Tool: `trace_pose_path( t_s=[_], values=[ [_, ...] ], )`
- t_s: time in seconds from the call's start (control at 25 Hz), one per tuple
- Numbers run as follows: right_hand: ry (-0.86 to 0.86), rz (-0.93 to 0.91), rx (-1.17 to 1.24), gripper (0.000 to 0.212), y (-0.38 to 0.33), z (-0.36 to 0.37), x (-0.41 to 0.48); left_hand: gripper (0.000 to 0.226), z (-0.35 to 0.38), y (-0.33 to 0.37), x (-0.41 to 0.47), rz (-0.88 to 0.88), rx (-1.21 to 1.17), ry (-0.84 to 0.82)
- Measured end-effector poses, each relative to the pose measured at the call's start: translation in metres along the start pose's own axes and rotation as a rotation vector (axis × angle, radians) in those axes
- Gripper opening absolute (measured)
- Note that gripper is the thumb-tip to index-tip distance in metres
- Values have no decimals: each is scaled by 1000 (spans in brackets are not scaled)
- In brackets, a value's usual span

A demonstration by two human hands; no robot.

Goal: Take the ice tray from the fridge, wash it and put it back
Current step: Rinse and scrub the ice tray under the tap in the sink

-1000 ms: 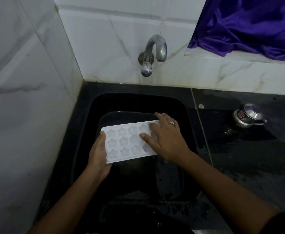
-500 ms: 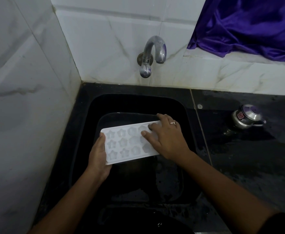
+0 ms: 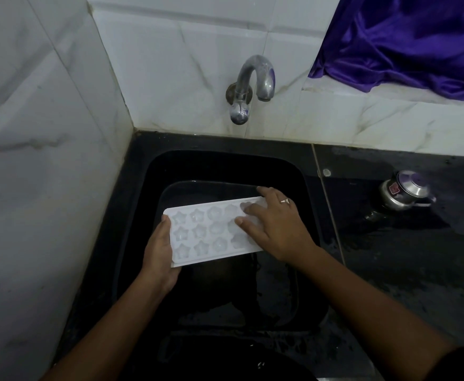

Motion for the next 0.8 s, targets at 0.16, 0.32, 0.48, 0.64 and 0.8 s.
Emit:
trace_pose_path(
  t_s=[0.16, 0.32, 0.48, 0.64, 0.8],
  values=[
    [-9, 83, 66, 77, -4, 2, 5, 52, 4, -4, -1, -4, 8, -7],
    [-38, 120, 146, 80, 1, -6, 7, 49, 1, 0, 0, 22, 16, 1],
    [-42, 22, -154, 79, -11, -9, 16, 54, 7, -4, -2, -1, 14, -10],
    [-138, 84, 197, 73, 1, -9, 11, 49, 0, 6, 0, 27, -13, 18],
    [-79, 27, -87, 75, -3, -13, 20, 52, 7, 0, -1, 6, 15, 7]
  ],
)
Point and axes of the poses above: each hand's wrist, its own x-axis towards the middle knuckle, its own z-axis out of the palm, y = z × x, the point moved 7 cm from there along x, towards the middle knuckle, and after that the axes turned 3 degrees about y, right-handed, at the moved point
